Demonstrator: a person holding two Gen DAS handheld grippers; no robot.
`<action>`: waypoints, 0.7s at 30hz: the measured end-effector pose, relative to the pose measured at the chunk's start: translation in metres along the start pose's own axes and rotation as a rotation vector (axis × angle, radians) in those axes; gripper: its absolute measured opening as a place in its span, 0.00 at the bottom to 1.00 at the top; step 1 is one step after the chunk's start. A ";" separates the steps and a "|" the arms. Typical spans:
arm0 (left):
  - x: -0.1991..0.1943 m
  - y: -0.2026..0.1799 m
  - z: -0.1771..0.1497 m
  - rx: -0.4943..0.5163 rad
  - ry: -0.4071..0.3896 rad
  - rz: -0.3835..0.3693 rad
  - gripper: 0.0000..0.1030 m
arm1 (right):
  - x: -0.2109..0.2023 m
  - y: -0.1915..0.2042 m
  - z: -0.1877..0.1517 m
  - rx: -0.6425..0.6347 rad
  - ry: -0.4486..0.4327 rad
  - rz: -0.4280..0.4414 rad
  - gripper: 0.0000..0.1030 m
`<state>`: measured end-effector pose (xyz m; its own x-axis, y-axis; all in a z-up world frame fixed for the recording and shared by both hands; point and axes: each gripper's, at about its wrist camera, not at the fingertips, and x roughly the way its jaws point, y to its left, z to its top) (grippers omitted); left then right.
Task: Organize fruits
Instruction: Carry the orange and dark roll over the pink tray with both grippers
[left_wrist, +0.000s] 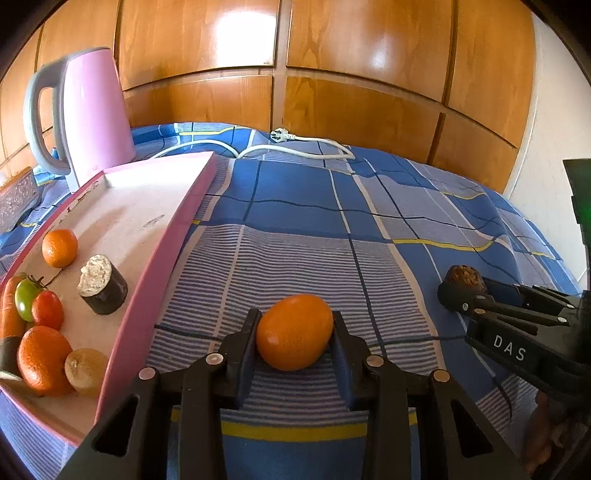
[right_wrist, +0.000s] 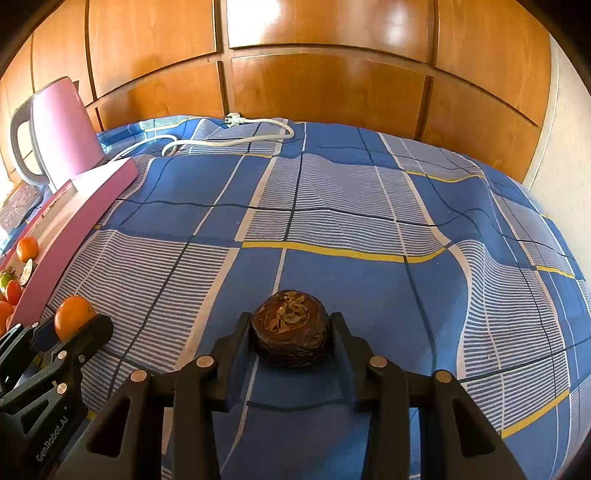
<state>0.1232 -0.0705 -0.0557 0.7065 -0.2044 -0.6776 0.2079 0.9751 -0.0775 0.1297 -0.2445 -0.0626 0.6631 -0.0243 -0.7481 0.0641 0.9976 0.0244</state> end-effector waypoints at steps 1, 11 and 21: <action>-0.002 0.000 -0.001 0.001 0.002 0.000 0.35 | 0.000 0.000 0.000 -0.001 0.001 0.005 0.40; -0.018 0.004 -0.009 -0.005 0.016 0.009 0.34 | -0.010 0.016 -0.009 -0.034 0.015 0.061 0.40; -0.040 0.013 -0.017 -0.018 0.024 0.014 0.34 | -0.022 0.034 -0.023 -0.068 0.019 0.112 0.40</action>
<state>0.0862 -0.0479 -0.0421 0.6925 -0.1886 -0.6963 0.1856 0.9793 -0.0806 0.0997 -0.2082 -0.0604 0.6492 0.0882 -0.7555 -0.0606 0.9961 0.0643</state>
